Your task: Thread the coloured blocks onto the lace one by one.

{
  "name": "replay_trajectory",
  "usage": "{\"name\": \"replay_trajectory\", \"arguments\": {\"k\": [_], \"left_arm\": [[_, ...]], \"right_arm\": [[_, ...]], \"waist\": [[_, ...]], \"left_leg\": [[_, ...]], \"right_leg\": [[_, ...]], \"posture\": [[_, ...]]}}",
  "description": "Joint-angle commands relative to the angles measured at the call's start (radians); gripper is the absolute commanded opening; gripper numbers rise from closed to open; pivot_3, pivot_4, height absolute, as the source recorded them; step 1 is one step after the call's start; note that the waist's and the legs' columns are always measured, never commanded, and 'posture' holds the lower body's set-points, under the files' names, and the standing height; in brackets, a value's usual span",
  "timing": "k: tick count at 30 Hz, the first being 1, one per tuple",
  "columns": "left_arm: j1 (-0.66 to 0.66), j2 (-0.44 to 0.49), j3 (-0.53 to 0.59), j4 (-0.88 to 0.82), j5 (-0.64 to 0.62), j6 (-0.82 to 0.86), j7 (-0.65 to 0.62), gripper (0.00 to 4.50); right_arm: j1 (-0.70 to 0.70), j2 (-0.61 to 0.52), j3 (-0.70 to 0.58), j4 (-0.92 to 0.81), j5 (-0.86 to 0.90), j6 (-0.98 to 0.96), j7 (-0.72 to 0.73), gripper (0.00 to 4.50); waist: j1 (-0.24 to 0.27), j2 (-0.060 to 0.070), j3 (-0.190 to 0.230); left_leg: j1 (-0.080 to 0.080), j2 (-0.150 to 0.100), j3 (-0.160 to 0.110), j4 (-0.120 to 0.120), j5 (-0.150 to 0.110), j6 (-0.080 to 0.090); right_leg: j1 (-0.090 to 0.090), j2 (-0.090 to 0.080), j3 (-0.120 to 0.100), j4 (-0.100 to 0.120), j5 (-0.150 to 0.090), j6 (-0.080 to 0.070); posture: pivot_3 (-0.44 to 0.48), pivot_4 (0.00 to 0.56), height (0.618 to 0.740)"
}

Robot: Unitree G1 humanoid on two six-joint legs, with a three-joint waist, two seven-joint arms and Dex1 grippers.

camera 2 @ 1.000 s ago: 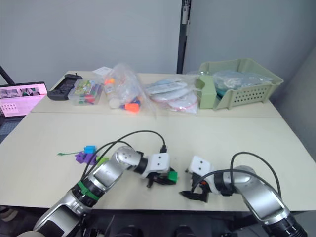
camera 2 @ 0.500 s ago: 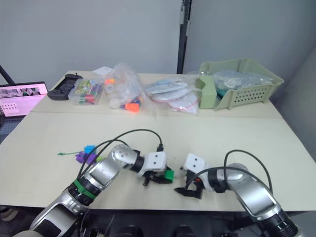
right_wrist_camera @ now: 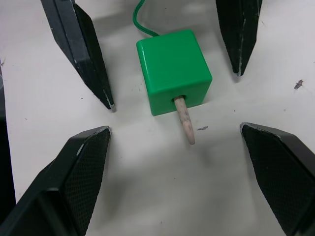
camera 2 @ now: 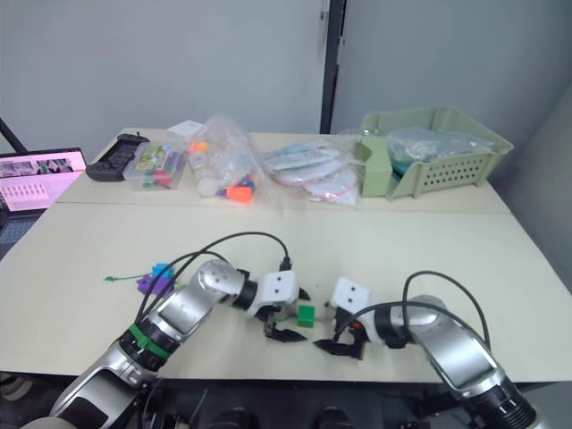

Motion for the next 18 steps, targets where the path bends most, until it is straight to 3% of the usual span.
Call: {"name": "replay_trajectory", "arguments": {"k": [1, 15, 16, 18], "left_arm": [[-0.018, 0.002, 0.015, -0.029, -0.003, -0.001, -0.001, 4.47], [0.013, 0.113, 0.079, -0.061, -0.038, 0.017, -0.046, 4.47], [0.016, 0.115, 0.078, -0.060, -0.037, 0.015, -0.046, 4.50], [0.024, 0.119, 0.075, -0.062, -0.034, 0.012, -0.048, 4.50]], "right_arm": [[-0.025, 0.015, -0.004, -0.004, -0.001, -0.022, -0.006, 4.50], [-0.086, 0.094, 0.038, 0.051, -0.019, -0.045, -0.010, 4.50], [-0.086, 0.093, 0.038, 0.052, -0.019, -0.048, -0.008, 3.96], [-0.086, 0.090, 0.037, 0.056, -0.021, -0.054, -0.005, 3.36]], "waist": [[0.000, 0.000, 0.000], [0.002, 0.000, 0.000], [0.002, 0.000, 0.000], [0.000, 0.000, 0.000]], "left_leg": [[0.000, 0.000, 0.000, 0.000, 0.000, 0.000], [0.000, 0.000, 0.000, 0.000, 0.000, 0.000], [0.000, 0.000, 0.000, 0.000, 0.000, 0.000], [0.000, 0.000, 0.000, 0.000, 0.000, 0.000]], "right_leg": [[0.000, 0.000, 0.000, 0.000, 0.000, 0.000], [0.000, 0.000, 0.000, 0.000, 0.000, 0.000], [0.000, 0.000, 0.000, 0.000, 0.000, 0.000], [0.000, 0.000, 0.000, 0.000, 0.000, 0.000]], "posture": [[0.000, 0.150, 0.740], [0.000, 0.150, 0.740], [0.000, 0.150, 0.740], [0.000, 0.150, 0.740]]}}
